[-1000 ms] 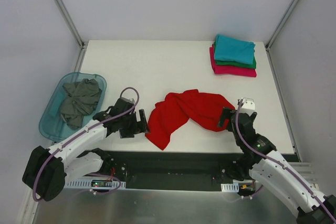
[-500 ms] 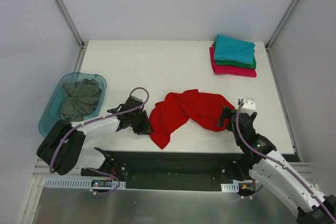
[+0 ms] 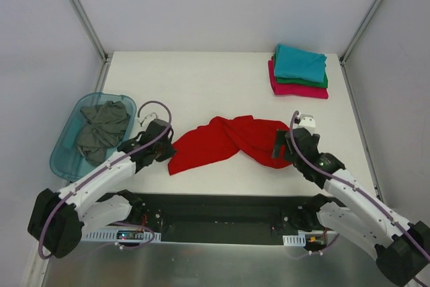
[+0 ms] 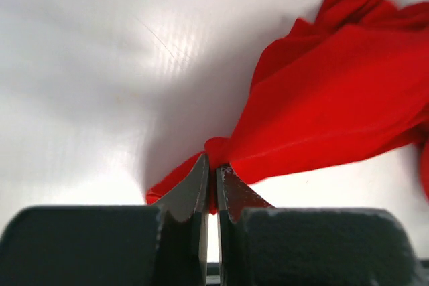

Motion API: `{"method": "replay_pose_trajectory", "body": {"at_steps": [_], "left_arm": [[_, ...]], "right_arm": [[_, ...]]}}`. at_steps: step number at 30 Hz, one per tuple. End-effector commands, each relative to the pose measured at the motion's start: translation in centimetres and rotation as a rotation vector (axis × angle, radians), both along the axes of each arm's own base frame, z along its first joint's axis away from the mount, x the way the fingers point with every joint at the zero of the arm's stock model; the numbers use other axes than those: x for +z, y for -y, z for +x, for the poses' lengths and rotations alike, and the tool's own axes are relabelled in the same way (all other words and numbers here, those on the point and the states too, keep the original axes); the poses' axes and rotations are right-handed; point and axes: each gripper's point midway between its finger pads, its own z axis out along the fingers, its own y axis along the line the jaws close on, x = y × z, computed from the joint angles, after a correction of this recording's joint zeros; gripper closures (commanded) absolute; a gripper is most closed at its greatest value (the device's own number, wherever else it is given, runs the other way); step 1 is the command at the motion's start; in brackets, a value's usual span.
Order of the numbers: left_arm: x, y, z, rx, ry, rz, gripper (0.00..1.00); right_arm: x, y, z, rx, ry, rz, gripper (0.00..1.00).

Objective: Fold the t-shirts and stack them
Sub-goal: Flatten out the tshirt

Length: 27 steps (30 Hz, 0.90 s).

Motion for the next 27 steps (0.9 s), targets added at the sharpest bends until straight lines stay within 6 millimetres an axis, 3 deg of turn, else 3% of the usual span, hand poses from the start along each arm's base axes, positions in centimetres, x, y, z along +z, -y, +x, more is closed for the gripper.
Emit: {"method": "replay_pose_trajectory", "body": {"at_steps": [1,5,8,14,22,27], "left_arm": [[2.8,-5.2,0.8,0.186,0.111,0.122,1.00],[3.5,-6.2,0.9,0.203,0.118,0.138,1.00],[3.9,-5.7,1.2,0.172,0.114,0.127,1.00],[3.3,-5.7,1.0,0.128,0.090,0.160,1.00],[2.6,-6.3,0.7,0.125,0.096,0.188,1.00],[2.4,-6.3,0.8,0.118,0.091,0.194,1.00]], "right_arm": [[1.9,-2.4,1.2,0.048,-0.069,0.064,0.04],[2.1,-2.1,3.0,0.024,-0.141,0.045,0.04],[2.0,-2.5,4.5,0.054,-0.223,0.042,0.04],[-0.4,-3.7,8.2,0.225,-0.353,-0.099,0.01],[-4.5,-4.1,11.8,0.196,-0.489,-0.053,0.21],[-5.5,-4.3,13.3,0.227,-0.465,-0.059,0.28]]}}
